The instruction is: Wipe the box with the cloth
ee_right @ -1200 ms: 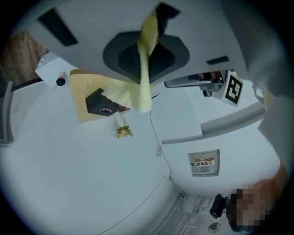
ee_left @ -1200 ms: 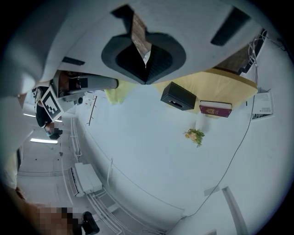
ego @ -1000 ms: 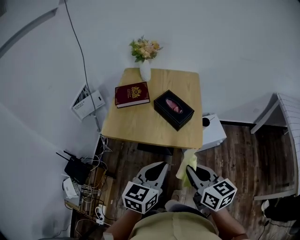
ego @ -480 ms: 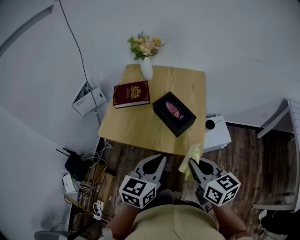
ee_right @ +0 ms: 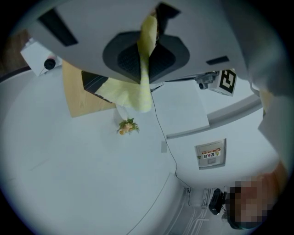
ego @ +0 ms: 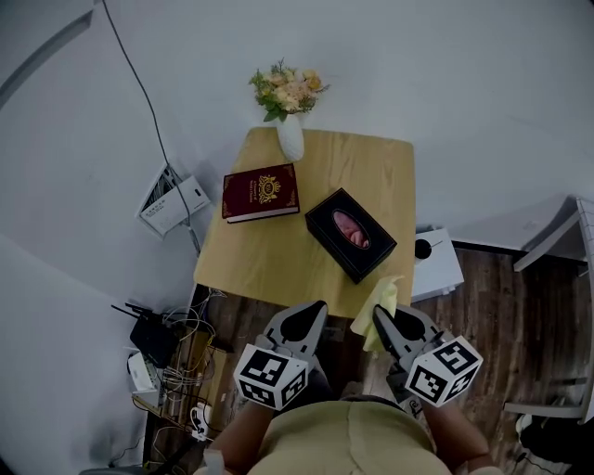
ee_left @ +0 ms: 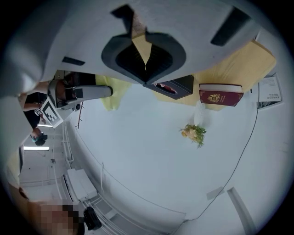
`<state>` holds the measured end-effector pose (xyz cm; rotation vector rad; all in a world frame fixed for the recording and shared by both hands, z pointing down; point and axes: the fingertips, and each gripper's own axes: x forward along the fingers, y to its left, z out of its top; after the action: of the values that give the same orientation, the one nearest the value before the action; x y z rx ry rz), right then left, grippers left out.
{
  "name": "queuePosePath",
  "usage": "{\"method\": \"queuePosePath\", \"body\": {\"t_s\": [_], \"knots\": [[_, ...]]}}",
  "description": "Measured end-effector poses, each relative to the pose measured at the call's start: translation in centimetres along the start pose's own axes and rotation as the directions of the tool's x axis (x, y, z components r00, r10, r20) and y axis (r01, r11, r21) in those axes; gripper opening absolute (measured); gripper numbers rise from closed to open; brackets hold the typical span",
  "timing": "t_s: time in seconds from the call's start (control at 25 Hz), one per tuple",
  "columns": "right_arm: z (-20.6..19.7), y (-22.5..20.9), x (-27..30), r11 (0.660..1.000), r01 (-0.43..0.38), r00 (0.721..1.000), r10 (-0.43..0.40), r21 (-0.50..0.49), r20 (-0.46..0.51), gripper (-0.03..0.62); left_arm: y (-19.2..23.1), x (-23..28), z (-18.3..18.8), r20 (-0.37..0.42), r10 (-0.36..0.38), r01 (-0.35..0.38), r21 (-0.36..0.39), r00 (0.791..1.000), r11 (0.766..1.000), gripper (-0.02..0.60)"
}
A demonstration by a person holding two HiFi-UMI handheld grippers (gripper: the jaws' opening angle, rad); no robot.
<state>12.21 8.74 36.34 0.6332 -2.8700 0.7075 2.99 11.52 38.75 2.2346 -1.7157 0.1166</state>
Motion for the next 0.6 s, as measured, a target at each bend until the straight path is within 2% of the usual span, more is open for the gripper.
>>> {"method": "queuePosePath", "body": {"t_s": [0.28, 0.6], "knots": [[3.0, -1.1, 6.5, 0.998, 0.054, 0.998, -0.054, 0.021, 0.021, 0.037, 5.4, 3.5, 2.2, -0.011, -0.083, 0.083, 0.001, 0.996, 0.997, 0.021], [5.6, -2.0, 13.4, 0.992, 0.121, 0.992, -0.122, 0.038, 0.029, 0.037, 11.0, 6.8, 3.5, -0.07, -0.177, 0.179, 0.013, 0.982, 0.984, 0.021]]}}
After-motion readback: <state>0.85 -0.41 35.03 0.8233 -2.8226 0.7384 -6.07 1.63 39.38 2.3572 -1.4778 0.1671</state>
